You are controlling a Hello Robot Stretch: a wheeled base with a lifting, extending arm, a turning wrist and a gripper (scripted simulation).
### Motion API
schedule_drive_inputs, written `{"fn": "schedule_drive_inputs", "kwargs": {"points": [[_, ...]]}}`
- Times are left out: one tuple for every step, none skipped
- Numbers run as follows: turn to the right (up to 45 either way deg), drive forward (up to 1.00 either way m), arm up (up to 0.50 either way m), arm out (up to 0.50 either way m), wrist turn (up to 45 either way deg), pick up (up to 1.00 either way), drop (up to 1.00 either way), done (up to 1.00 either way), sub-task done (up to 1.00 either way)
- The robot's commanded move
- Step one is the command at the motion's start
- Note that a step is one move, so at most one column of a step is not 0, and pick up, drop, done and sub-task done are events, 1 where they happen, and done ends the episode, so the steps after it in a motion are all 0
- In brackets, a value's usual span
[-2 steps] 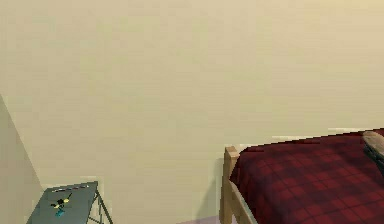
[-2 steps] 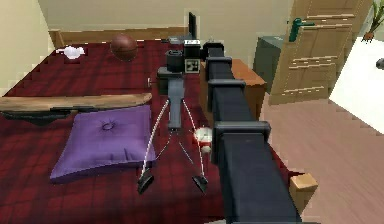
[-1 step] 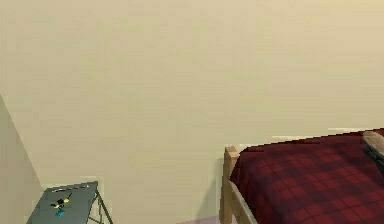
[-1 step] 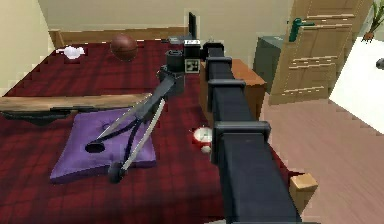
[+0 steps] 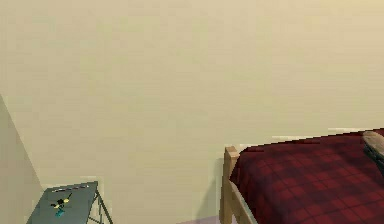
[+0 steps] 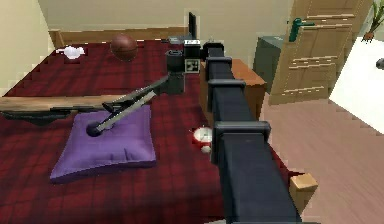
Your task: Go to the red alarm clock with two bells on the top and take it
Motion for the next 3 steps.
{"fn": "schedule_drive_inputs", "kwargs": {"points": [[0.0, 0.0, 0.0, 0.0, 45.0, 0.0, 0.0, 0.0, 0.0], [0.0, 0.0, 0.0, 0.0, 45.0, 0.0, 0.0, 0.0, 0.0], [0.0, 0.0, 0.0, 0.0, 24.0, 0.0, 0.0, 0.0, 0.0]]}}
